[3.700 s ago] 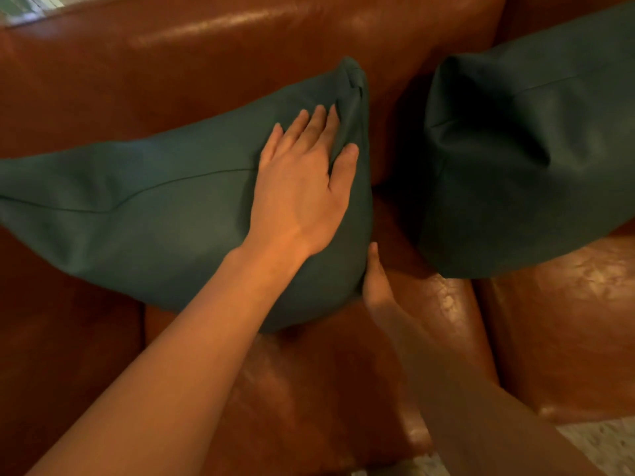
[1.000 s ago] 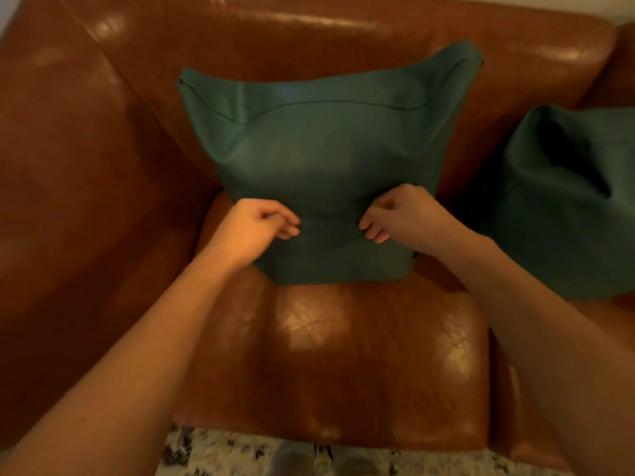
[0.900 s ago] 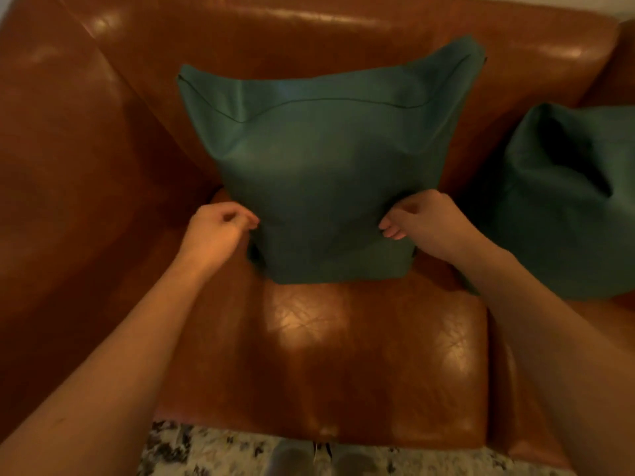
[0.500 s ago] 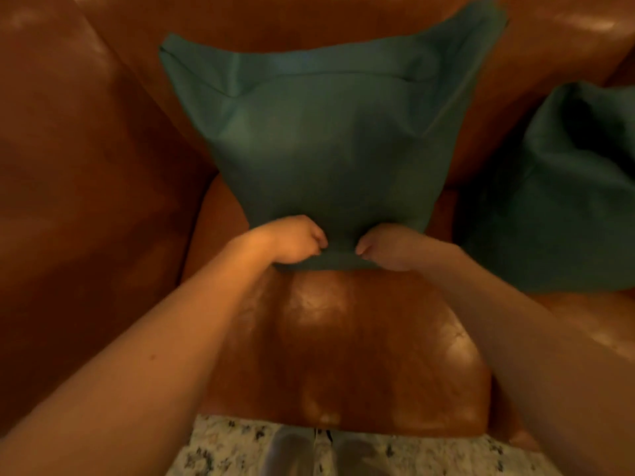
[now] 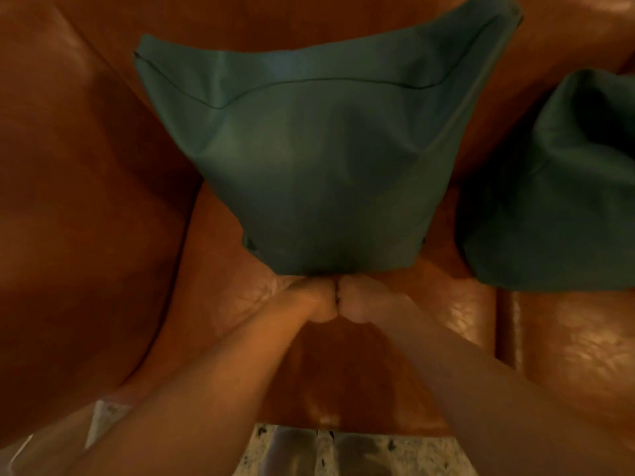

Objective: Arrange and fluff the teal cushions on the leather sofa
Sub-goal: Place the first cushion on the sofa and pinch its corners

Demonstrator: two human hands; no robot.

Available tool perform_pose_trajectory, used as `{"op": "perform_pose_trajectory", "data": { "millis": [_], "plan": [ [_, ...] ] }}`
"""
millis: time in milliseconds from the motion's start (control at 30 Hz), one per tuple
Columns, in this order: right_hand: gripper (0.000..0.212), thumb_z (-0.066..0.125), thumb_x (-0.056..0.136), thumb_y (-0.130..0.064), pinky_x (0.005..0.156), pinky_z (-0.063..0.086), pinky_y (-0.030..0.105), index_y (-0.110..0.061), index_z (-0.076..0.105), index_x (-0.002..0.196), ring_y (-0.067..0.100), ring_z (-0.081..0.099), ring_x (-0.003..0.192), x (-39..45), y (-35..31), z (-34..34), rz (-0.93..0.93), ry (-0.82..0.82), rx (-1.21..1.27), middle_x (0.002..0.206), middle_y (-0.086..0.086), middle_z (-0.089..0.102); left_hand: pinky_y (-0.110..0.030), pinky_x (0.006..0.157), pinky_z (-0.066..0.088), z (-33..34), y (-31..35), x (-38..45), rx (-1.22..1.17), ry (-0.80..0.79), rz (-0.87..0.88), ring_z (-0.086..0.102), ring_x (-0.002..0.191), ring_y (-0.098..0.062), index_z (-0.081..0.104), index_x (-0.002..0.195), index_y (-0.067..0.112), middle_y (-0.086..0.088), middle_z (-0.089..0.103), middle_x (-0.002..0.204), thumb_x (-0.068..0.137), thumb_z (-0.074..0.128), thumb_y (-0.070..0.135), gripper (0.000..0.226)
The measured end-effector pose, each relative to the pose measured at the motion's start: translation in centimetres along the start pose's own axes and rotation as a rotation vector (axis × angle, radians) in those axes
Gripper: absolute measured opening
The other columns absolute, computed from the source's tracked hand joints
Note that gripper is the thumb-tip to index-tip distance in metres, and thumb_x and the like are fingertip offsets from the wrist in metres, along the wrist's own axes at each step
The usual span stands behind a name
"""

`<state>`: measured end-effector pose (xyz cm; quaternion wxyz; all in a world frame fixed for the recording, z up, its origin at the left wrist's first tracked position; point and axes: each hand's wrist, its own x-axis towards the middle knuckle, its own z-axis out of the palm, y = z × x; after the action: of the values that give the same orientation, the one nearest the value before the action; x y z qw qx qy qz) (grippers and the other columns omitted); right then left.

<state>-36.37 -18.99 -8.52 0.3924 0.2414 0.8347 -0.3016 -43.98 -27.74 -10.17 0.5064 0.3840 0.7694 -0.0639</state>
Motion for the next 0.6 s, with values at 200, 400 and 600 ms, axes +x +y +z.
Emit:
{"op": "perform_pose_trajectory", "data": {
  "millis": [200,400,600],
  "plan": [
    [0.037,0.051,0.094,-0.029,0.099,0.042,0.038,-0.016,0.059,0.128,0.030,0.054,0.121,0.4,4.6,-3.2,0.214,0.025,0.221,0.129,0.010,0.059,-0.033,0.109,0.035,-1.2,-6.1,1.6,-0.306,0.014,-0.113,0.047,0.129,-0.029,0.055,0.133,0.011,-0.008,0.050,0.141,0.092,0.054,0.011,0.041],
    [0.032,0.048,0.095,-0.020,0.096,0.047,0.044,-0.009,0.060,0.123,0.036,0.057,0.115,-2.2,7.8,-2.1,0.392,0.494,0.434,0.125,0.016,0.061,-0.032,0.100,0.044,0.9,-10.8,0.0,-0.678,0.415,-0.339,0.058,0.118,-0.028,0.070,0.113,0.011,-0.011,0.064,0.125,0.088,0.055,0.014,0.029],
    [0.044,0.034,0.104,-0.031,0.113,0.026,0.017,-0.018,0.039,0.146,-0.002,0.035,0.133,-6.6,-0.1,-8.1,-0.035,1.324,1.107,0.144,-0.014,0.040,-0.038,0.113,0.034,-5.7,-9.0,-3.6,-1.772,1.289,-0.320,0.047,0.130,-0.023,0.052,0.134,0.014,-0.008,0.051,0.141,0.083,0.047,0.050,0.063]
  ]
}}
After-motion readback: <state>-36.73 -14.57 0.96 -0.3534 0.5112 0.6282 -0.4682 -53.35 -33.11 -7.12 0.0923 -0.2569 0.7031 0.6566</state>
